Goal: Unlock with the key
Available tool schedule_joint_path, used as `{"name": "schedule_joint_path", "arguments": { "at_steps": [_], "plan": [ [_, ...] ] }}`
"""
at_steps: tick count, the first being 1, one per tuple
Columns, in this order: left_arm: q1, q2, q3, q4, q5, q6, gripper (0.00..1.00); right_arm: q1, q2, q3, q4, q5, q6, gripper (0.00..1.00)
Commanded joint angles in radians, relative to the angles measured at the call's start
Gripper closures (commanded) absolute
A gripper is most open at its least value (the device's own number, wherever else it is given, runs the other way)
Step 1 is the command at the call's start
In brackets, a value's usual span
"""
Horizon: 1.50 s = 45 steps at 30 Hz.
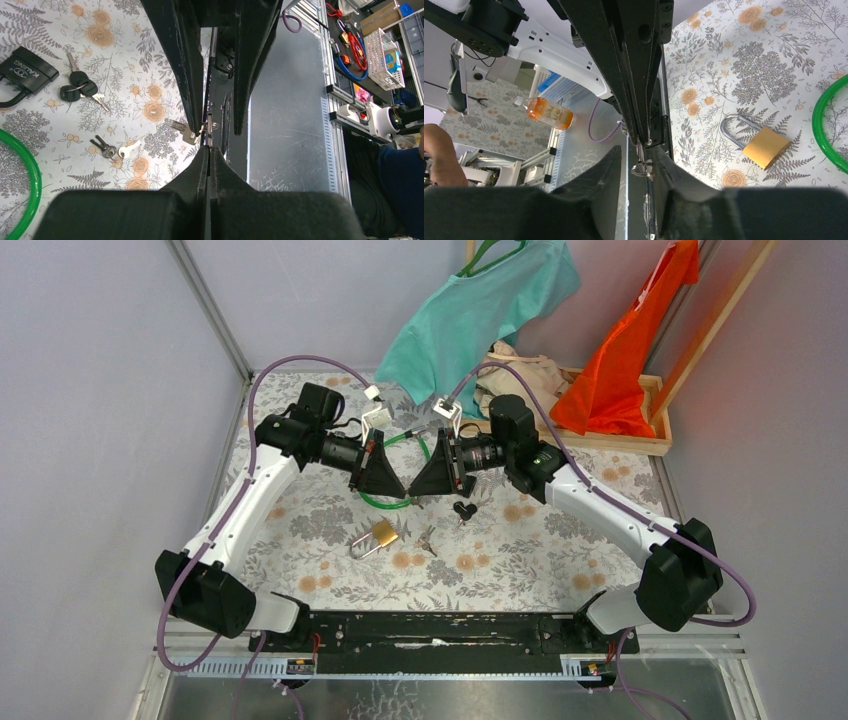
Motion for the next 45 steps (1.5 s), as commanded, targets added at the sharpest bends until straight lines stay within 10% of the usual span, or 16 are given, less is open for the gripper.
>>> {"name": "schedule_joint_path", "arguments": {
  "at_steps": [1, 4, 8, 13, 16, 33, 45],
  "plan": [
    [-0.005, -0.014, 0.034, 0.003, 0.021, -0.02, 1.0, 0.0, 0.007, 0.009, -0.004, -0.008, -0.02, 0.7],
    [-0.005, -0.01, 0.038, 0.004, 0.018, -0.026, 1.0, 0.0, 0.014, 0.017, -0.003, -0.005, -0.003, 0.99],
    [-0.004, -0.006, 0.043, 0.003, -0.018, -0.025, 0.97, 0.0, -0.011, -0.011, 0.033, 0.024, 0.017, 1.0],
    [-0.001, 0.05, 0.088, 0.064, -0.257, -0.134, 0.33, -0.025, -0.043, -0.058, 0.042, 0.109, 0.036, 1.0],
    [0.038, 0.115, 0.126, 0.058, -0.371, -0.103, 0.19, -0.086, -0.056, -0.094, 0.033, 0.159, 0.065, 1.0],
    [0.124, 0.692, 0.305, 0.634, -0.718, -0.065, 0.22, -0.151, -0.182, -0.18, -0.159, 0.558, -0.029, 1.0],
    [0.063, 0.754, 0.155, 0.944, -0.845, 0.106, 0.24, -0.152, -0.209, -0.201, -0.098, 0.553, -0.042, 1.0]
  ]
}}
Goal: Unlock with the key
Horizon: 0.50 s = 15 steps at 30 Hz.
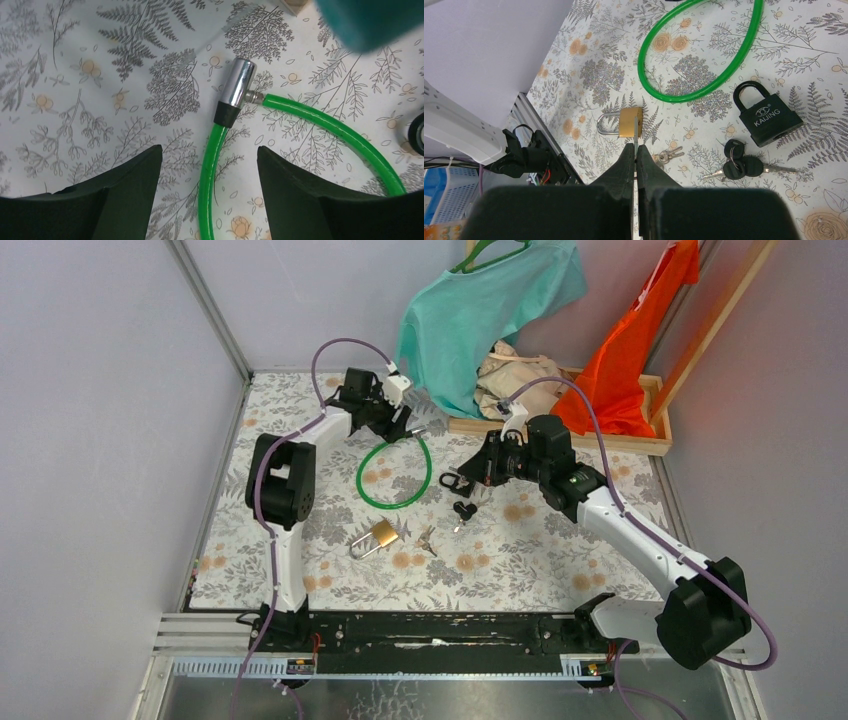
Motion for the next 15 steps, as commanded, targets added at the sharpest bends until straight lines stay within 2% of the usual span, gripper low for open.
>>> {"name": "schedule_joint_path", "arguments": {
  "at_steps": [1, 15],
  "plan": [
    [-0.022, 0.017, -0.055, 0.152, -0.053, 0.113, 0.24, 0.004, -0.004, 0.028, 0.055, 0.001, -0.019, 1.0],
    [-0.022, 0.063, -0.072, 0.158, -0.038, 0.19, 0.24, 0.004, 0.011, 0.045, 0.053, -0.02, -0.016, 1.0]
  ]
}}
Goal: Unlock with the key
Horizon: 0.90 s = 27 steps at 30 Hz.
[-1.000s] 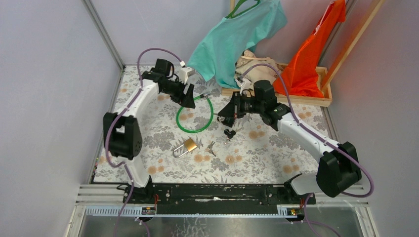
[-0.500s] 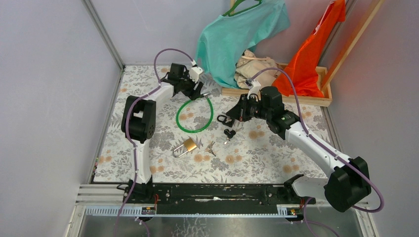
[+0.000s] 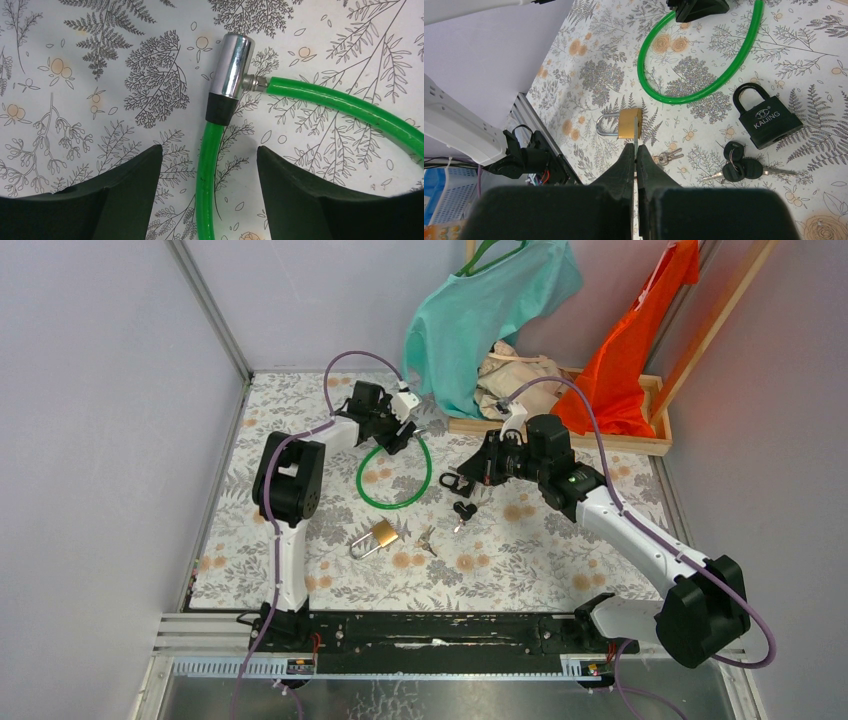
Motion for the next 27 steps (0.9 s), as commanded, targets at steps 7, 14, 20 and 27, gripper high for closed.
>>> {"name": "schedule_joint_path", "arguments": {
  "at_steps": [7, 14, 20, 27],
  "plan": [
    [0.014, 0.066, 0.072, -0.081, -0.008, 0.067, 0.34, 0.005, -0.006, 0.046, 0.042, -0.003, -0.011, 1.0],
    [0.03, -0.003, -0.019, -0.001, 0.014, -0.015, 0.43, 0.007, -0.015, 0.034, 0.062, 0.012, -0.01, 1.0],
    [0.034, -0.03, -0.065, 0.045, 0.004, -0.09, 0.56, 0.006, -0.041, 0.022, 0.074, 0.023, -0.007, 1.0],
    [0.051, -0.048, -0.086, 0.02, 0.019, -0.081, 0.83, 0.009, -0.06, 0.009, 0.074, 0.028, -0.005, 1.0]
  ]
}}
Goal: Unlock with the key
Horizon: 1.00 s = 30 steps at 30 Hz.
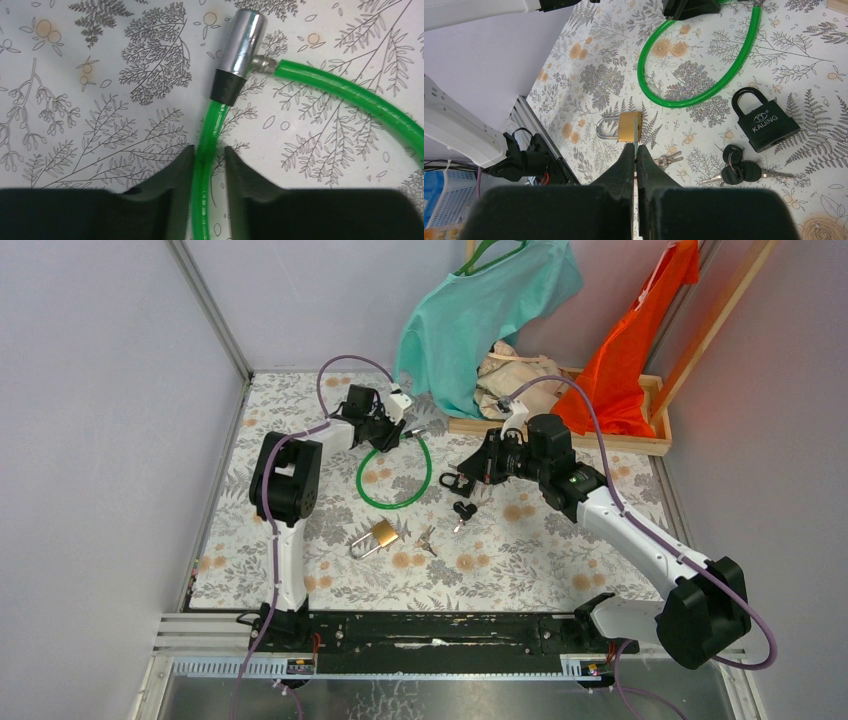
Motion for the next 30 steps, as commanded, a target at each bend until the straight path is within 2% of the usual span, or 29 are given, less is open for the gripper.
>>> {"name": "schedule_joint_path", "arguments": {
  "at_steps": [1, 3, 5, 7, 13, 14, 15, 17, 18, 21, 23, 27, 30],
  "plan": [
    [0.012, -0.042, -0.048, -0.003, -0.019, 0.03, 0.9, 0.01, -0.048, 0.006, 0.067, 0.018, -0.005, 1.0],
    [0.015, -0.057, -0.076, -0.005, -0.05, 0.07, 0.98, 0.012, -0.053, 0.005, 0.068, 0.019, -0.006, 1.0],
    [0.026, -0.079, -0.114, 0.011, -0.056, 0.091, 1.0, 0.014, -0.052, 0.001, 0.07, 0.02, -0.005, 1.0],
    [0.048, -0.107, -0.142, 0.04, -0.062, 0.08, 1.0, 0.015, -0.052, -0.001, 0.077, 0.019, -0.002, 1.0],
    [0.081, -0.117, -0.081, -0.019, -0.09, 0.077, 0.99, 0.022, -0.053, -0.006, 0.09, 0.015, 0.006, 1.0],
    [0.081, -0.115, -0.071, -0.035, -0.09, 0.078, 0.91, 0.023, -0.056, -0.009, 0.089, 0.015, 0.006, 1.0],
    [0.082, -0.113, -0.066, -0.043, -0.091, 0.076, 0.77, 0.024, -0.059, -0.01, 0.088, 0.015, 0.004, 1.0],
    [0.085, -0.103, -0.055, -0.064, -0.085, 0.076, 0.38, 0.024, -0.063, -0.01, 0.085, 0.017, 0.003, 1.0],
    [0.091, -0.096, -0.052, -0.071, -0.074, 0.081, 0.29, 0.024, -0.063, -0.009, 0.081, 0.018, 0.002, 1.0],
    [0.129, -0.045, 0.038, -0.14, -0.018, 0.034, 0.2, 0.025, -0.062, 0.002, 0.064, 0.014, -0.001, 1.0],
    [0.138, -0.011, 0.091, -0.182, -0.006, 0.028, 0.19, 0.024, -0.062, 0.005, 0.064, 0.017, -0.001, 1.0],
    [0.133, 0.004, 0.108, -0.189, 0.017, 0.037, 0.21, 0.024, -0.061, 0.006, 0.068, 0.019, -0.001, 1.0],
    [0.122, 0.012, 0.114, -0.2, 0.022, 0.058, 0.27, 0.024, -0.058, 0.008, 0.071, 0.018, 0.001, 1.0]
  ]
}}
